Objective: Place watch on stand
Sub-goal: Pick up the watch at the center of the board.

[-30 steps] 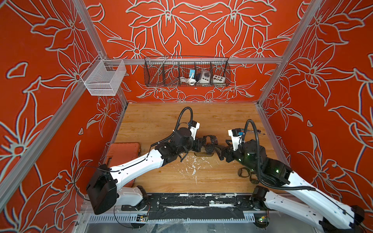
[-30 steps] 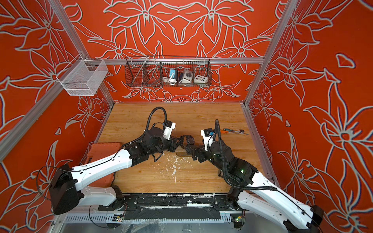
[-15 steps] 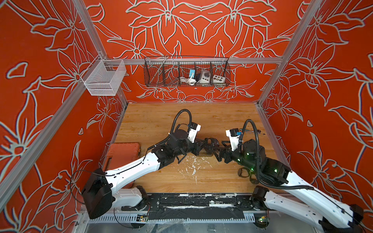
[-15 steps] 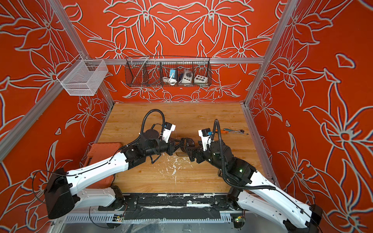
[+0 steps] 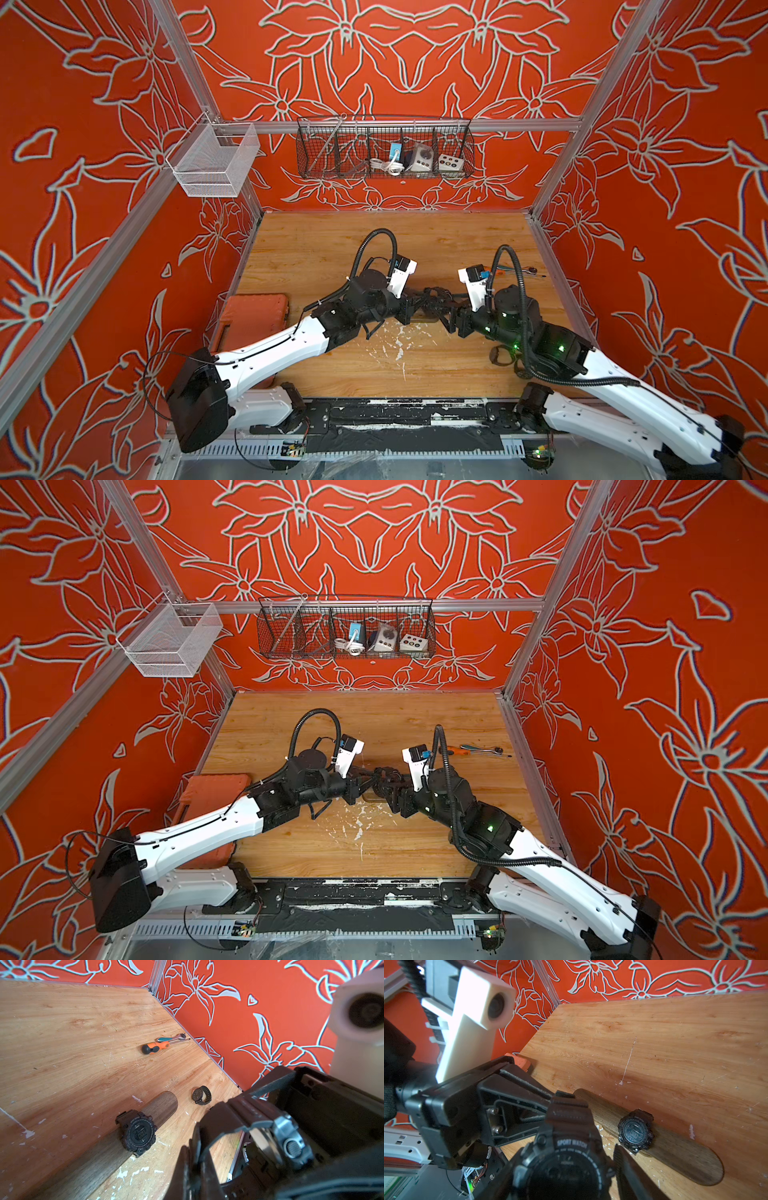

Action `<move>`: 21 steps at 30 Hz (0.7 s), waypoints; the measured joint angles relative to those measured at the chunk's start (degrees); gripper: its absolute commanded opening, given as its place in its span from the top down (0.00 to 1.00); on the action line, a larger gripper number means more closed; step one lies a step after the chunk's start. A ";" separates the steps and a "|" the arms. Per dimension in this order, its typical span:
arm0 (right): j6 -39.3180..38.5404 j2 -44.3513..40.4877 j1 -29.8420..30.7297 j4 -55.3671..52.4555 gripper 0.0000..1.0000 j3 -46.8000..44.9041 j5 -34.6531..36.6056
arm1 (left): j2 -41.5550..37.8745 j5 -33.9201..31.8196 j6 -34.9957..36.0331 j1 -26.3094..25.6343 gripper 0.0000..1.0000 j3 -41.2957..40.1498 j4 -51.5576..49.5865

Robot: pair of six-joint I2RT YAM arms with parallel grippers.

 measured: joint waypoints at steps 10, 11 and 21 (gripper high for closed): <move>0.33 0.37 0.00 -0.07 0.36 0.68 -0.87 | 1.07 -0.46 1.01 -0.20 1.00 0.00 -0.04; 0.50 0.39 0.00 -0.11 0.39 0.68 -0.94 | 1.07 -0.52 1.07 -0.20 1.00 0.00 -0.04; 0.26 1.88 0.00 -0.55 0.57 0.98 -1.77 | 1.70 -1.07 1.11 -0.35 1.00 0.02 0.02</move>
